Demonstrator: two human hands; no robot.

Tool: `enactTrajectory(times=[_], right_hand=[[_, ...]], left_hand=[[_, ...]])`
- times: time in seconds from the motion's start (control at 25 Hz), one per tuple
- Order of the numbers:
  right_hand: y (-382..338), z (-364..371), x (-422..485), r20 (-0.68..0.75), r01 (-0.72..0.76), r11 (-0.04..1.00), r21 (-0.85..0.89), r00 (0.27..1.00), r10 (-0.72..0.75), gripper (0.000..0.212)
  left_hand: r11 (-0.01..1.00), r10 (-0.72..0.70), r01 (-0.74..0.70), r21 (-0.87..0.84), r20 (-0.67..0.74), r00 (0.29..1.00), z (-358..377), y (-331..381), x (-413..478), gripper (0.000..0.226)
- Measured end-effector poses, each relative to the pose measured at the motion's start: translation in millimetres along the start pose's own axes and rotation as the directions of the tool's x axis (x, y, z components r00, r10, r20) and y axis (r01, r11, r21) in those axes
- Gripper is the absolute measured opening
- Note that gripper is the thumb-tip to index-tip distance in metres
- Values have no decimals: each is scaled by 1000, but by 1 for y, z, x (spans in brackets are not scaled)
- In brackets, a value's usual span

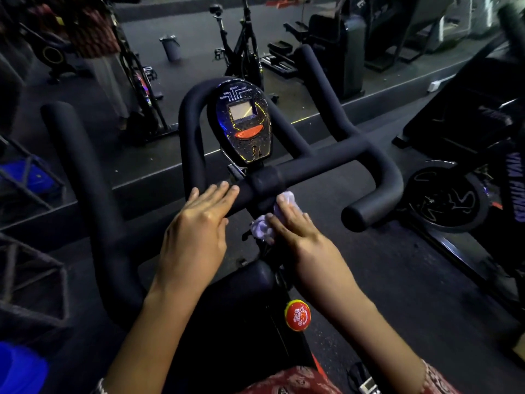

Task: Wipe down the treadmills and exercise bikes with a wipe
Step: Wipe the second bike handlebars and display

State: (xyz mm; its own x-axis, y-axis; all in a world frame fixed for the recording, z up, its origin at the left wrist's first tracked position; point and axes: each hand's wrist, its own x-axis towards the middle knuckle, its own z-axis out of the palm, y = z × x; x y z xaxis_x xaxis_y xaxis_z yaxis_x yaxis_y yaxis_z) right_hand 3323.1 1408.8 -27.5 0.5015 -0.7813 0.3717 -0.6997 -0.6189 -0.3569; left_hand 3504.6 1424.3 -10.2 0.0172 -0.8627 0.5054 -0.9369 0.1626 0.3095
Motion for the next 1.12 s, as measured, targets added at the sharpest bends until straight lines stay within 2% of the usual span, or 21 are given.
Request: enactTrajectory(times=[0.08, 0.16, 0.2, 0.28, 0.32, 0.36, 0.48, 0.56, 0.64, 0.72, 0.84, 0.88, 1.04, 1.12], right_hand=[[-4, -4, -5, 55, -31, 999, 43, 998, 28, 26], [-6, -21, -4, 32, -73, 961, 267, 997, 67, 20], [-5, -29, 3, -46, -69, 913, 403, 994, 95, 21], [-6, -42, 37, -323, 45, 880, 473, 938, 125, 33], [-8, -44, 60, -415, 85, 881, 465, 900, 132, 42], [-10, -40, 87, -446, 104, 882, 459, 886, 128, 50], [-26, -18, 149, -366, 161, 887, 433, 931, 9, 53], [-20, 0, 153, -377, 241, 926, 290, 918, -121, 50], [-3, 8, 134, -389, 307, 919, 249, 900, -196, 51], [9, 6, 119, -405, 264, 909, 322, 906, -120, 53], [-1, -1, 144, -373, 68, 884, 462, 920, 124, 53], [-9, -1, 149, -355, 58, 879, 473, 926, 130, 54], [1, 8, 118, -408, 338, 887, 315, 892, -195, 52], [11, 6, 114, -413, 330, 886, 326, 893, -181, 49]], left_hand=[[1000, 4, -4, 5, -7, 1000, 1, 0, 0, 60], [1000, 11, -11, 10, -14, 1000, 1, 0, 0, 57], [1000, 18, -18, 5, -21, 1000, 0, 0, 0, 55], [999, 28, -30, -31, -67, 997, -5, 2, 5, 46], [998, 27, -35, -60, -118, 993, -9, 3, 11, 40], [995, 26, -42, -87, -181, 983, -14, 4, 19, 38], [988, 19, -64, -138, -302, 953, -20, -4, 59, 45], [980, -5, -49, -194, -270, 963, -14, -16, 79, 54], [961, -10, -47, -271, -206, 978, -3, -27, 85, 60], [952, 14, -68, -298, -178, 984, 4, -31, 84, 59], [954, 10, -65, -292, -186, 982, 6, -33, 87, 58], [952, 9, -66, -299, -188, 982, 5, -34, 87, 58], [932, 28, -80, -354, -149, 988, 2, -38, 86, 58], [926, 30, -83, -368, -148, 989, 0, -38, 86, 56]])
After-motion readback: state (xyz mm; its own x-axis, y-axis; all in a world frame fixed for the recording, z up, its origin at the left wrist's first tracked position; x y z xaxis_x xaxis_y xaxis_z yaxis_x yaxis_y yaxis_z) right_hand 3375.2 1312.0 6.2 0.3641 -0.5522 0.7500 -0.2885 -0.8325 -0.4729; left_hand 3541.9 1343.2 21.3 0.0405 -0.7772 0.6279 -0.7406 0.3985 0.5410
